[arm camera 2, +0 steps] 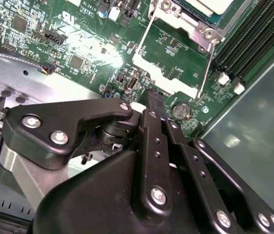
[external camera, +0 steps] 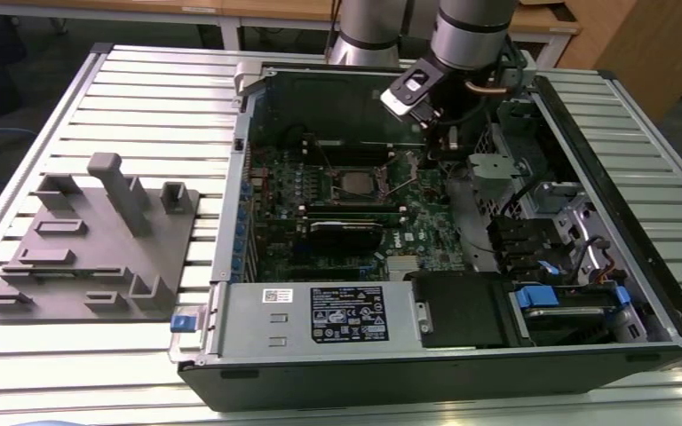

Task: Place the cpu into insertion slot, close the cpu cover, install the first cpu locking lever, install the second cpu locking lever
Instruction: 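Close the cpu cover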

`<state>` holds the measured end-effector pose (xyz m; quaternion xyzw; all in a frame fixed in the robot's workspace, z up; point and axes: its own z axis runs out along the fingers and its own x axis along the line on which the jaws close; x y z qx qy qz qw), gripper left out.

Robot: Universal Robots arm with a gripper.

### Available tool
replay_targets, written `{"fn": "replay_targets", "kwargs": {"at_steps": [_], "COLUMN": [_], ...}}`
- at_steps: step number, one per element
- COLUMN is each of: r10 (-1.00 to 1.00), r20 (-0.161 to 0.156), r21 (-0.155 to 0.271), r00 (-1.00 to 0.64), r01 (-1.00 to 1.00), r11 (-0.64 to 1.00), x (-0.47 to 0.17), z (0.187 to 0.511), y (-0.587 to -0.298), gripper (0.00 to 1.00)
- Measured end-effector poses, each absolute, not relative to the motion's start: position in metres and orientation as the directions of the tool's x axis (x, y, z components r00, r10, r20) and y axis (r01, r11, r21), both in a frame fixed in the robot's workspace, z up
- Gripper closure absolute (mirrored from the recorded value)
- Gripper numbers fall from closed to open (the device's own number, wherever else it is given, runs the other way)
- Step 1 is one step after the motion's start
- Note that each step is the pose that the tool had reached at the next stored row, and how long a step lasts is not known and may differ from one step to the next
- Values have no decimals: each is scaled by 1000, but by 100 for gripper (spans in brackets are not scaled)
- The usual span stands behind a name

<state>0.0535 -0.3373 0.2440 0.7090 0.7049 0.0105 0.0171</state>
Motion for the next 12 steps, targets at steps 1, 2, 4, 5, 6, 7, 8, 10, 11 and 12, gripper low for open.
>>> {"fn": "replay_targets", "kwargs": {"at_steps": [1,2,4,5,6,7,8,10,11,12], "r10": [1000,1000,1000,1000,1000,1000,1000,1000,1000,1000], "r20": [-11,-12,-12,-12,-12,-12,-12,-12,-12,-12], "r21": [39,39,39,39,39,39,39,39,39,39], "r00": [6,6,6,6,6,6,6,6,6,6], "r01": [999,999,999,999,999,999,999,999,999,999], "r11": [-6,-6,-6,-6,-6,-6,-6,-6,-6,-6], "x": [54,53,53,53,53,53,53,51,49,48], "z": [243,243,243,243,243,243,243,242,242,242], "y": [-337,-337,-337,-337,-337,-337,-337,-337,-337,-337], "gripper": [90,90,90,90,90,90,90,90,90,90]}}
